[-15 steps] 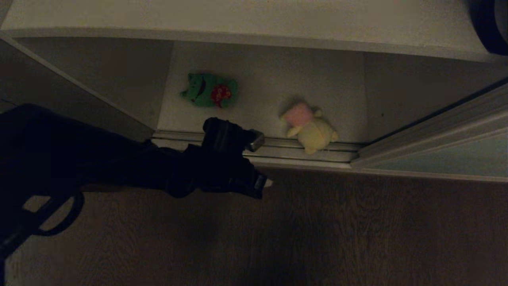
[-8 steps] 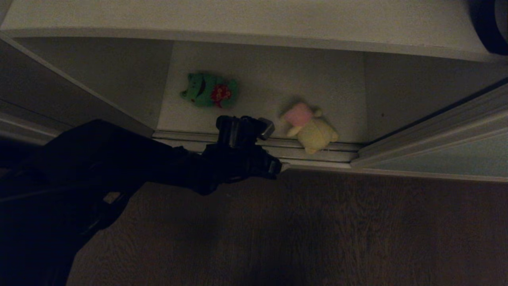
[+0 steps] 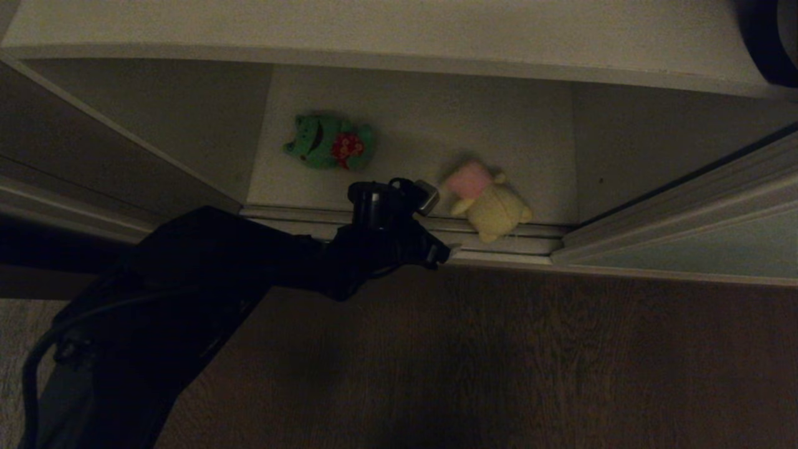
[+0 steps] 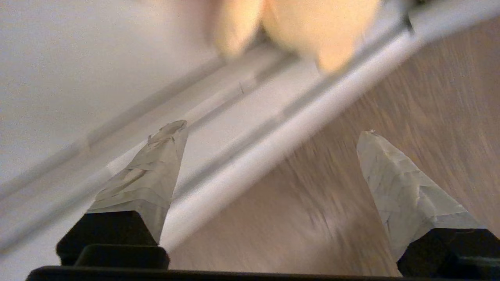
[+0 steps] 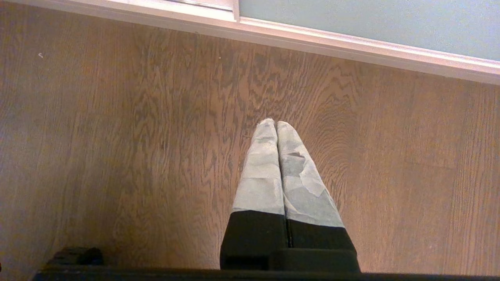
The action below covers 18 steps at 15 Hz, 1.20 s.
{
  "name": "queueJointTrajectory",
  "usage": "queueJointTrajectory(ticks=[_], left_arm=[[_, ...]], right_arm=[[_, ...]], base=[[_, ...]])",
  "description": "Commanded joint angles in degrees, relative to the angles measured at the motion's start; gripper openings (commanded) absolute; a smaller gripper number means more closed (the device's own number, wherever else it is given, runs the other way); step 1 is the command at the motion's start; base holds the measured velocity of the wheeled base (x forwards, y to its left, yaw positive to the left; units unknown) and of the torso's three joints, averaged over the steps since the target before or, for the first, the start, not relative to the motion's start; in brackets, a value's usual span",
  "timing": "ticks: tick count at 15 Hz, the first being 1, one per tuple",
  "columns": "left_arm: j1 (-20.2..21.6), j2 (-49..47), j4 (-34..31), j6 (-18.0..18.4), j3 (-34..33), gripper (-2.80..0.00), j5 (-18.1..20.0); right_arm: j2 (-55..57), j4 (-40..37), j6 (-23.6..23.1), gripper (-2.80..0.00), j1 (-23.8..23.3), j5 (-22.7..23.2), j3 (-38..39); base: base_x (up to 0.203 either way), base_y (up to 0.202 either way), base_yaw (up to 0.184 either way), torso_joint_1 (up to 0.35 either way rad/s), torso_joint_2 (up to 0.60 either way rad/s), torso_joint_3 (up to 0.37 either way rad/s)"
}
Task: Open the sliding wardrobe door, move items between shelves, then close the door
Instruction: Place the pink doll on the higher shelf
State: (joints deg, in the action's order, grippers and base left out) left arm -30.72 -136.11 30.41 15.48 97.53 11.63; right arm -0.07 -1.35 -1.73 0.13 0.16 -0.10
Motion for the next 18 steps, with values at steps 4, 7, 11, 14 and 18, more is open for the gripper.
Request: queueJointTrajectory(ticks=[4,7,11,14,18], left_arm=[[0.7,-9.4,4.6,-0.1,10.0,0.0,0.4],[1.2,-11.3,6.2,-0.1,13.2,0.0,1.1],[1.7,-11.9,6.3,-0.2,13.2,0.0,3.0],[2.0,-11.8,6.2,-0.3,13.3,0.0,3.0],[2.1,-11.6,5.9,-0.2,13.3,0.0,3.1]], right_arm=[[0.0,0.0,0.0,-2.8,0.0,0.0,0.0],[0.0,0.0,0.0,-2.8,0.0,0.0,0.0],[0.0,0.0,0.0,-2.8,0.0,0.0,0.0],[0.0,0.0,0.0,-2.8,0.0,0.0,0.0],[0.0,0.0,0.0,-2.8,0.0,0.0,0.0]], base=[[0.0,0.0,0.0,0.0,0.0,0.0],[0.0,0.0,0.0,0.0,0.0,0.0],[0.0,0.0,0.0,0.0,0.0,0.0],[0.0,0.0,0.0,0.0,0.0,0.0],[0.132,0.0,0.0,0.002,0.0,0.004]])
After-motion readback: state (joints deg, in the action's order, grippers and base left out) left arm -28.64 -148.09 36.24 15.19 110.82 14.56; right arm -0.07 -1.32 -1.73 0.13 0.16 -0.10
